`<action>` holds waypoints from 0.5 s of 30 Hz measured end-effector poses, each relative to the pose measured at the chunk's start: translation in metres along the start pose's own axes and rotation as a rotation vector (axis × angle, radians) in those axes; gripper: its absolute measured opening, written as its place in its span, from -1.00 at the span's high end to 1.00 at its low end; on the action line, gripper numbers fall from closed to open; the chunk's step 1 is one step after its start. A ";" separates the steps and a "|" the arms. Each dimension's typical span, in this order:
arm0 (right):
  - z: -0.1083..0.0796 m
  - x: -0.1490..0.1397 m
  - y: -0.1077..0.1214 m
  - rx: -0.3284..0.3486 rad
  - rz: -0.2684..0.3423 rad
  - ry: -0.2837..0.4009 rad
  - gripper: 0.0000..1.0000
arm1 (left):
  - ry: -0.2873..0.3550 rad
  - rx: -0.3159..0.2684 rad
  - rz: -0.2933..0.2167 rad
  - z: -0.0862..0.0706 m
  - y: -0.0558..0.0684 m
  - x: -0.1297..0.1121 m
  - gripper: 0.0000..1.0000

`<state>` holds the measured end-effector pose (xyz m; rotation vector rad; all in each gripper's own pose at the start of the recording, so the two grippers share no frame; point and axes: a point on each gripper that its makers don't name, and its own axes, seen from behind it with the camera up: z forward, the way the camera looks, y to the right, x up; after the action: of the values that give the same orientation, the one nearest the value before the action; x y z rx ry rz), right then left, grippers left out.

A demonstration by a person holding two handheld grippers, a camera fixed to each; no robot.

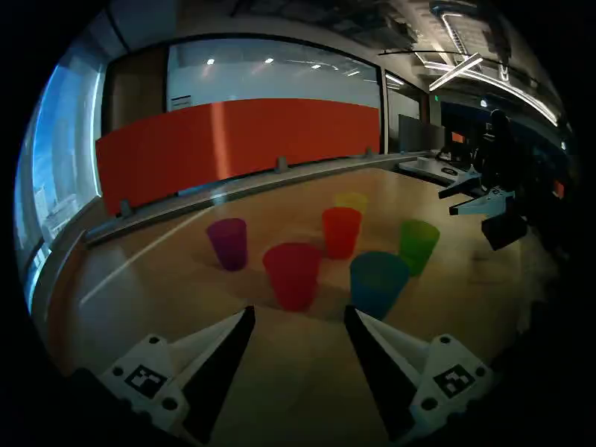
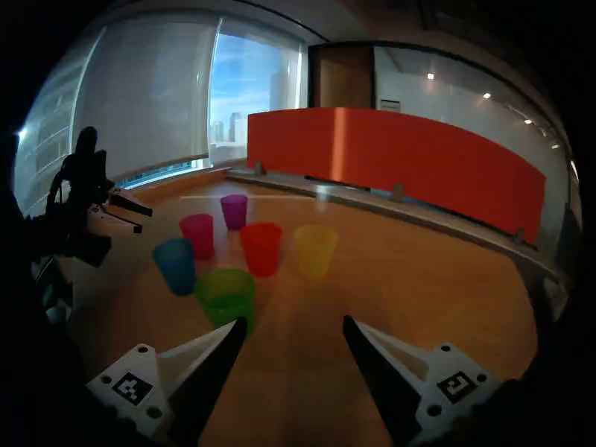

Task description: Pour water

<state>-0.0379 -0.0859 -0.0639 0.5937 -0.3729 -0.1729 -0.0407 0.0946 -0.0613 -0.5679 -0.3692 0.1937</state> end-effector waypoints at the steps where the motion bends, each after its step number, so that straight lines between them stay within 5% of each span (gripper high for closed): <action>1: -0.001 0.002 0.003 -0.014 0.004 0.010 -1.00 | 0.008 0.016 -0.004 -0.002 -0.003 0.000 -0.77; 15: -0.015 0.034 0.043 -0.234 0.100 0.165 -0.99 | 0.118 0.222 -0.059 -0.025 -0.046 0.012 -0.77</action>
<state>0.0011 -0.0523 -0.0410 0.3548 -0.2181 -0.0697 -0.0162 0.0476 -0.0510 -0.3468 -0.2455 0.1419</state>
